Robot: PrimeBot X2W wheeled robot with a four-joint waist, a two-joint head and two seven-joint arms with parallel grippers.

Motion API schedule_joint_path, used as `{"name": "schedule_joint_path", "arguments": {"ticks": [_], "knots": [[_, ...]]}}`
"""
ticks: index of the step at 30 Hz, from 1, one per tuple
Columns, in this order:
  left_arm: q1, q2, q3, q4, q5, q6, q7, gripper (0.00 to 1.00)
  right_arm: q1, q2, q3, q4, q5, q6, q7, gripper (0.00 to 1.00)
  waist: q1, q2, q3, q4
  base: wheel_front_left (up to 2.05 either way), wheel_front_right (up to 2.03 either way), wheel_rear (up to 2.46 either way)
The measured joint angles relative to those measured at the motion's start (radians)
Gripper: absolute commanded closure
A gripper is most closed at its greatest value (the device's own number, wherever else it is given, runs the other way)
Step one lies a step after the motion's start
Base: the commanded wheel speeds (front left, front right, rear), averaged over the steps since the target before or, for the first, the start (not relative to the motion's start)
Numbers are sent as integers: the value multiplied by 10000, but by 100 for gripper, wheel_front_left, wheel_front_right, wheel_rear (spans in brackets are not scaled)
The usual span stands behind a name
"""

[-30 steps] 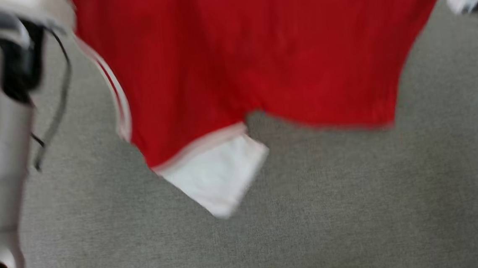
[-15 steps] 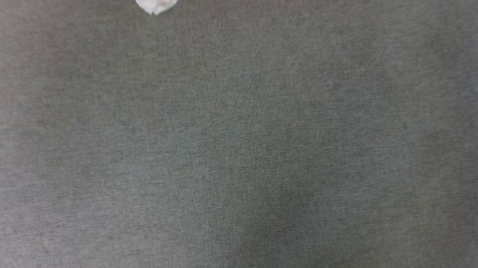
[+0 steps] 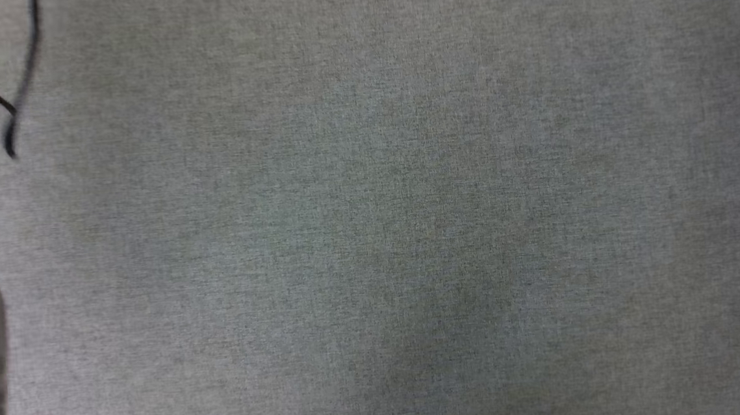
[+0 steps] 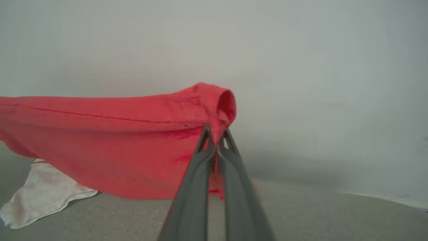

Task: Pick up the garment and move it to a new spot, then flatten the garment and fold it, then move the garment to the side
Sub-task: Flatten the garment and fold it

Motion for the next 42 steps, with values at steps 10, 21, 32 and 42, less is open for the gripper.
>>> {"name": "schedule_joint_path", "arguments": {"ticks": [10,21,32,42], "knots": [[4224,-201,330,46,-1185,-128,-399,100,3703,-284,1647,-125,1419,0,-1076,100,-1,0,-1436,95,0,0,0],[10276,-58,518,-3202,-1636,594,-136,100,8844,-1131,2019,-2299,2476,2,-1321,100,-3,0,-3791,198,0,0,0],[15289,711,681,-8422,-2121,2855,1939,100,13418,-1139,73,-5106,1816,4,-345,100,-5,0,-5580,240,0,0,0],[17804,1419,869,-12109,-2343,4393,3480,100,16439,290,-2278,-8090,506,4,1666,100,-5,0,-6432,447,0,0,0]]}}
